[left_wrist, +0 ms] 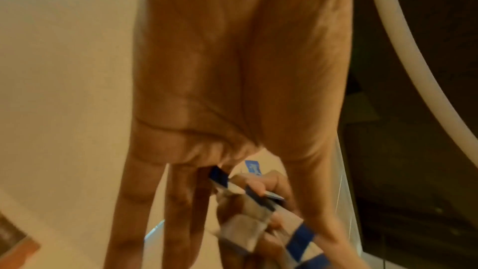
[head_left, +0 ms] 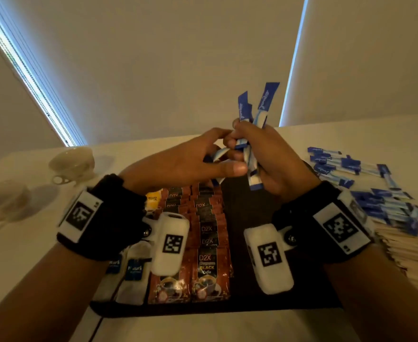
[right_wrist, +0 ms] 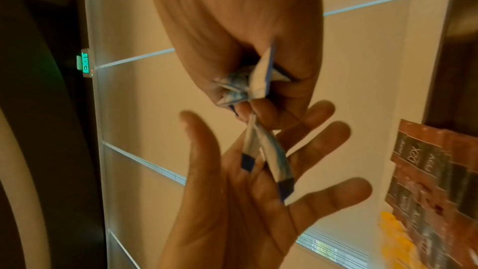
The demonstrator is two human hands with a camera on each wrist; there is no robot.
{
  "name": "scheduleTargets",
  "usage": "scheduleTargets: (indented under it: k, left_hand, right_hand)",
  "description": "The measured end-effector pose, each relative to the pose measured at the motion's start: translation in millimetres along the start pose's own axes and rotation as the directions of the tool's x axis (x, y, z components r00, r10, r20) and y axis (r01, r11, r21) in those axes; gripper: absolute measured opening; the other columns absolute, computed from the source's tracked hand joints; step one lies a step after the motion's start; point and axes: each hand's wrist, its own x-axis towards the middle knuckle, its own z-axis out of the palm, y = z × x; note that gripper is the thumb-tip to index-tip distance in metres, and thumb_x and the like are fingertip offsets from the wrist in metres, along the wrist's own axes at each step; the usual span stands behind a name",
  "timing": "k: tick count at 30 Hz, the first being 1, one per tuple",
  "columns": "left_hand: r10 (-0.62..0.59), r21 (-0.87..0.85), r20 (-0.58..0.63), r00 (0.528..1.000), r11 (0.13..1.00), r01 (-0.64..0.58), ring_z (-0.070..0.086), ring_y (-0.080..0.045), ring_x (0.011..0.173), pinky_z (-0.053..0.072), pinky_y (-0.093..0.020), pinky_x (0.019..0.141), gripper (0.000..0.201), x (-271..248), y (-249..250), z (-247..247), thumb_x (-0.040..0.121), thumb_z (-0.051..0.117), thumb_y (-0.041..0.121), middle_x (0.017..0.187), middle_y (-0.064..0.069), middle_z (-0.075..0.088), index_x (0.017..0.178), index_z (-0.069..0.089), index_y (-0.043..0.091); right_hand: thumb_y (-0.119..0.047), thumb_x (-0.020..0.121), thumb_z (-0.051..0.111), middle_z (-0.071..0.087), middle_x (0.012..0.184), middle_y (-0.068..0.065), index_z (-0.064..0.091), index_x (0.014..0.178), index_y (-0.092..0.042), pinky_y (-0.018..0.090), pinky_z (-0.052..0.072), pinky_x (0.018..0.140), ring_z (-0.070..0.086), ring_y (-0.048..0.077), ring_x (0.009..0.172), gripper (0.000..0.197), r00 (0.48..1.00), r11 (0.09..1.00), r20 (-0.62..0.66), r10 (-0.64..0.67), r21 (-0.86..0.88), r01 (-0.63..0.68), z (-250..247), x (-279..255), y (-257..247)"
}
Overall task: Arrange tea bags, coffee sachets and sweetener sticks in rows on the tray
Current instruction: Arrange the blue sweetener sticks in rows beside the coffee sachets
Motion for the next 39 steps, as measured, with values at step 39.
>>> scheduleTargets:
  k: [39]
  left_hand:
    - [-0.104, -0.136, -0.323, 0.941, 0.989, 0.062, 0.063, -0.01, 0.07, 0.05, -0.024, 0.064, 0.019, -11, -45, -37, 0.078, 0.069, 0.03, 0.082, -0.002, 0.074, 0.085, 0.075, 0.014]
  right_hand:
    - [-0.017, 0.096, 0.047, 0.062, 0.077, 0.001, 0.063, 0.101, -0.008, 0.014, 0.029, 0.034, 0.037, 0.003, 0.038, 0.018, 0.992, 0.969, 0.059, 0.114, -0.227, -0.098, 1, -1, 3]
